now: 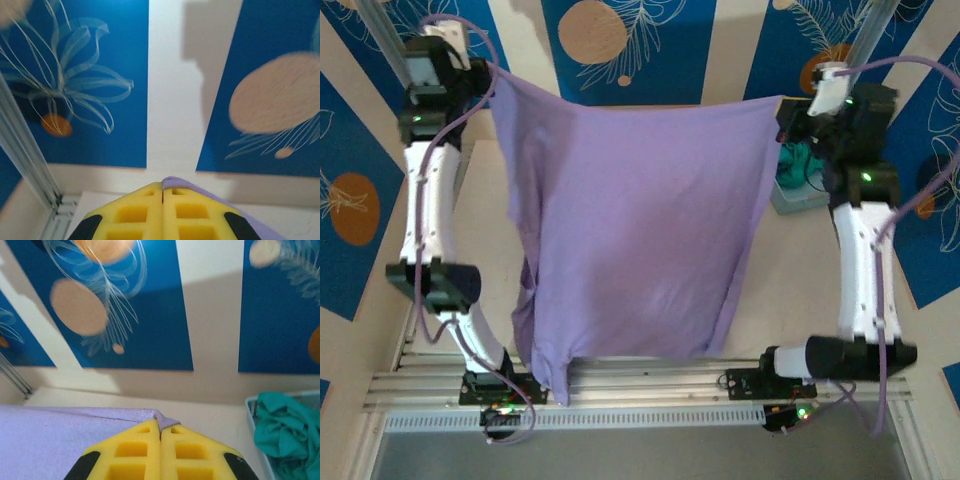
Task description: Fold the inside-out t-shirt
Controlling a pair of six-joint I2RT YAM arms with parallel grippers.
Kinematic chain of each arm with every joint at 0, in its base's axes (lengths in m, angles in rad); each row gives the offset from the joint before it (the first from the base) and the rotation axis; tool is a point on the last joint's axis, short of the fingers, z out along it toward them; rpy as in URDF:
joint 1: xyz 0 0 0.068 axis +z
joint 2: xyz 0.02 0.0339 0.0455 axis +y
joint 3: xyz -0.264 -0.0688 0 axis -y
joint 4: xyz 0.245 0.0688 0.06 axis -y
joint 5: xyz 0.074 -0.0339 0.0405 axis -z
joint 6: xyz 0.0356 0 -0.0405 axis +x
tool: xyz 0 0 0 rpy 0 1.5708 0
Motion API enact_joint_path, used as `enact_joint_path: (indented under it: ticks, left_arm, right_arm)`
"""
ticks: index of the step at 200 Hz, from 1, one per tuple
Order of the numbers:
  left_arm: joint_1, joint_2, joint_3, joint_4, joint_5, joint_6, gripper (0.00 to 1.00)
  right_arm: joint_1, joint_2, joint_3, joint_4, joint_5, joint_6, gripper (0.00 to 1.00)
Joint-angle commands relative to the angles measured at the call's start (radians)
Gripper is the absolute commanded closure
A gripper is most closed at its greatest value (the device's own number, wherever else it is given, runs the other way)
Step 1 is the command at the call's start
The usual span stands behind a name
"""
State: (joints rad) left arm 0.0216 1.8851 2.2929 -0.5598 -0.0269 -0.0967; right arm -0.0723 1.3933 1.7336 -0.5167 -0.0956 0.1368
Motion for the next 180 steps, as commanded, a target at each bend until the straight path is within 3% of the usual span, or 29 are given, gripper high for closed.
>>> enact_joint_path:
  ticks: [1, 31, 38, 50, 78, 105, 143, 158, 180]
  left_arm:
    - [-0.006, 0.123, 0.065, 0.121, -0.006, -0.023, 1.0]
    - [-0.029, 0.445, 0.376, 0.05, -0.012, -0.029, 1.0]
    - [-0.033, 0.5, 0.438, 0.031, -0.018, -0.029, 0.99]
    - [-0.035, 0.539, 0.464, 0.022, -0.019, -0.029, 0.72]
    - [-0.036, 0.456, 0.362, -0.055, -0.036, -0.051, 0.46]
    - [-0.041, 0.196, -0.032, -0.025, 0.079, -0.208, 0.37]
    - [-0.113, -0.31, -0.904, 0.417, 0.195, -0.446, 0.33]
    - [-0.152, -0.452, -1.125, 0.484, 0.207, -0.492, 0.33]
    - [-0.243, -0.641, -1.35, 0.445, 0.15, -0.474, 0.33]
  right_arm:
    - [0.032, 0.131, -0.004, 0.152, 0.055, -0.031, 1.0]
    - [0.066, 0.424, 0.138, 0.165, 0.085, -0.001, 1.0]
    - [0.068, 0.485, 0.185, 0.14, 0.09, -0.001, 0.96]
    - [0.072, 0.559, 0.254, 0.082, 0.108, -0.008, 0.85]
    - [0.072, 0.538, 0.212, 0.038, 0.131, -0.023, 0.64]
    - [0.084, 0.383, 0.007, 0.024, 0.138, 0.0, 0.55]
    - [0.2, 0.078, -0.424, -0.03, 0.234, 0.121, 0.54]
    - [0.261, -0.025, -0.585, -0.069, 0.249, 0.191, 0.53]
    - [0.368, -0.134, -0.783, -0.126, 0.313, 0.305, 0.52]
